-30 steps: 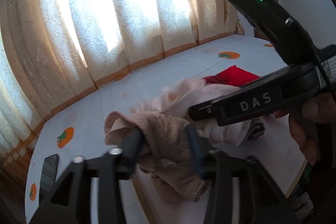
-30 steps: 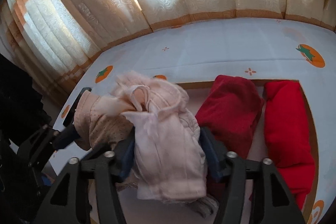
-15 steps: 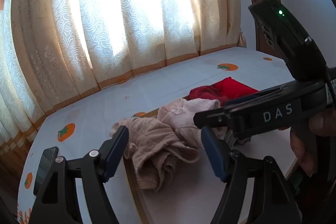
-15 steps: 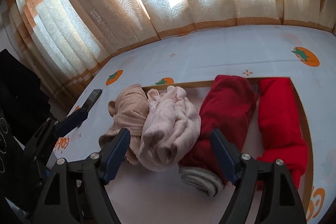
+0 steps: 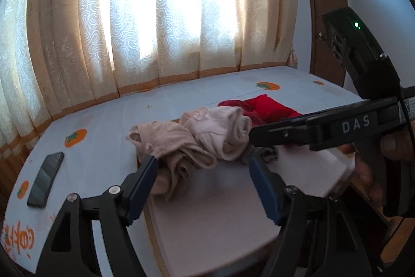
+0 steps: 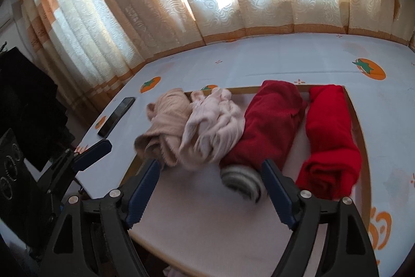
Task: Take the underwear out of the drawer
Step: 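Pull both tools back from the tray down toward the open drawer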
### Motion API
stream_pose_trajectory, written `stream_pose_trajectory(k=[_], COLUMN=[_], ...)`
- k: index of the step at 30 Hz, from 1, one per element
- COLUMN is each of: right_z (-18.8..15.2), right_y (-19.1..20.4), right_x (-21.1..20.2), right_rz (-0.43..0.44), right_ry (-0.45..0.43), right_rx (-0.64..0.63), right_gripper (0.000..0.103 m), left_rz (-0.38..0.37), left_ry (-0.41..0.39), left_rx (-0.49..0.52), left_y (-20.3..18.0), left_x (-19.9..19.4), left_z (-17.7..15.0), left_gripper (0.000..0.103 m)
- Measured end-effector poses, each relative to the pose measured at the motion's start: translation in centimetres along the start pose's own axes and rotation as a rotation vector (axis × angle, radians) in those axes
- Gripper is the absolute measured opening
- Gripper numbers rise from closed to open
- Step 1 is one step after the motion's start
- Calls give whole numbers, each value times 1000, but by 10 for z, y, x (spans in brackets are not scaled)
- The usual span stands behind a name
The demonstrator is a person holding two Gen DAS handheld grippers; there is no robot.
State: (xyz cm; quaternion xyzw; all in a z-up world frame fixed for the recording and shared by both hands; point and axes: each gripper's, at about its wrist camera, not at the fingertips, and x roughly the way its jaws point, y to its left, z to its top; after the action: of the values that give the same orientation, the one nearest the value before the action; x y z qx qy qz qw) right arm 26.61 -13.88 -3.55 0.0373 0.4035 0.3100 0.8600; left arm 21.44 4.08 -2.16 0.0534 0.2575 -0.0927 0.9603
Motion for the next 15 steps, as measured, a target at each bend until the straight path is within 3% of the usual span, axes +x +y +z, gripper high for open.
stream_pose_trajectory(k=[15], right_z=[-53], right_y=[21], right_x=[-56], right_rz=[68], right_ry=[18], right_rx=[-56], right_gripper=[85], left_rz=[-52], left_ry=[-10], left_rx=[-55], left_y=[-29], left_x=[-59], left_z=[-38], left_gripper=[77])
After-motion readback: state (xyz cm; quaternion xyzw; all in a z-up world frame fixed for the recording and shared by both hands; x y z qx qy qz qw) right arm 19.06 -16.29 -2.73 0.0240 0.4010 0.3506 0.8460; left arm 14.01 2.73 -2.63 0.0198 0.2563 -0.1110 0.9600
